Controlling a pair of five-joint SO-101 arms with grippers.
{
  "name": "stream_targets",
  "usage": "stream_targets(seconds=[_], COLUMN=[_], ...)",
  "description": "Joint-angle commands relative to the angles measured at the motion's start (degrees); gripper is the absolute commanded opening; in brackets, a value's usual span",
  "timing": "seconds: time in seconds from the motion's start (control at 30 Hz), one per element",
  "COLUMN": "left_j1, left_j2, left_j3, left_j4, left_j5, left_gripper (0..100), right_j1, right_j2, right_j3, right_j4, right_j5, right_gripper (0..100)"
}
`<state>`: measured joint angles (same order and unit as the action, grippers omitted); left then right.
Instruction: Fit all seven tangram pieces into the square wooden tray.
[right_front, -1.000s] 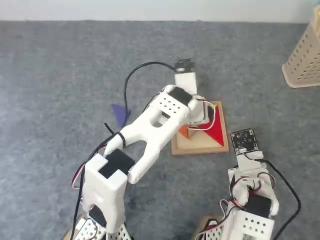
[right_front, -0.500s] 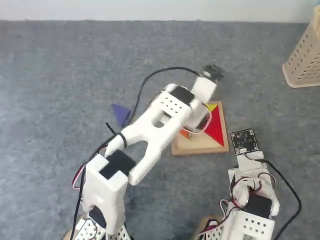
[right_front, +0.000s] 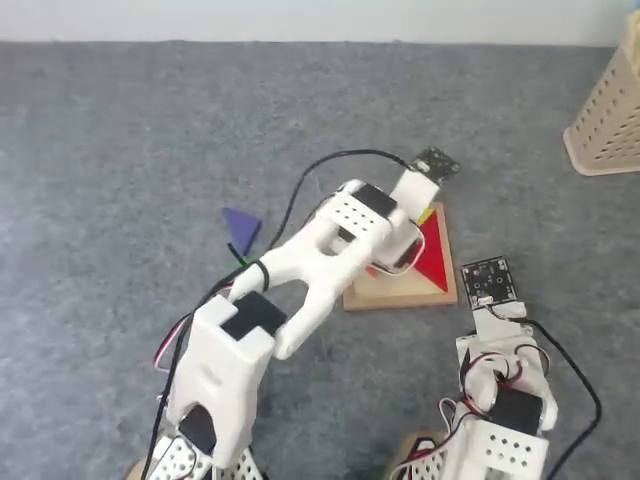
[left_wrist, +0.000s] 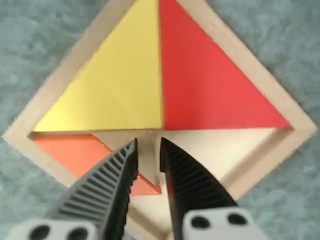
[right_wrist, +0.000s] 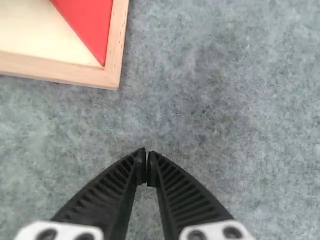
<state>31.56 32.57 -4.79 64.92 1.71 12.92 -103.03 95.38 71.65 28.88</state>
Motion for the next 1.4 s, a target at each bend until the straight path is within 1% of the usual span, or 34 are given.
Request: stream_targets(seconds=[0.0,0.17,0.3,0.37,0.47,0.6,0.67,0.83,0.9,1.0,1.1,1.17,1.27,1.37], left_j1=[-2.9,-2.8,-3.3,-3.4,-3.4,-4.1,-5.1,-7.4,-6.9,-3.4,-0.2,0.5,0.1,-2.2], left_j2=[0.4,0.4,-2.2,-5.8,-13.5,-24.1,-27.9,-31.6,-31.8,-31.3,-29.6,-26.7,-19.8,-14.4], left_j3=[-0.5,-2.9,-10.7,-12.8,-12.4,-6.5,-1.5,13.6,18.9,23.3,24.2,22.9,18.8,15.2], left_j4=[-0.6,0.1,7.9,11.4,14.6,15.1,13.7,5.7,2.3,-2.6,-7.5,-9.3,-9.7,-9.7], left_j5=[-0.3,-0.4,-1.2,-1.3,-1.5,-1.6,-1.6,-1.5,-2.5,-4.0,-4.0,-3.9,-2.6,-2.0], left_gripper=[7,7,8,8,9,15,16,17,17,17,17,17,14,11], right_j1=[0.7,0.7,0.7,0.7,0.7,0.7,0.7,0.7,0.7,0.7,0.7,0.7,0.7,0.7], right_j2=[-0.8,-0.8,-0.8,-0.8,-0.8,-0.8,-0.8,-0.8,-0.8,-0.8,-0.8,-0.8,-0.8,-0.8], right_j3=[1.1,1.1,1.1,1.1,1.1,1.1,1.1,1.1,1.1,1.1,1.1,1.1,1.1,1.1], right_j4=[0.6,0.6,0.6,0.6,0.6,0.6,0.6,0.6,0.6,0.6,0.6,0.6,0.6,0.6], right_j5=[0.5,0.5,0.5,0.5,0.5,0.5,0.5,0.5,0.5,0.5,0.5,0.5,0.5,0.5], right_gripper=[0.8,0.8,0.8,0.8,0.8,0.8,0.8,0.8,0.8,0.8,0.8,0.8,0.8,0.8])
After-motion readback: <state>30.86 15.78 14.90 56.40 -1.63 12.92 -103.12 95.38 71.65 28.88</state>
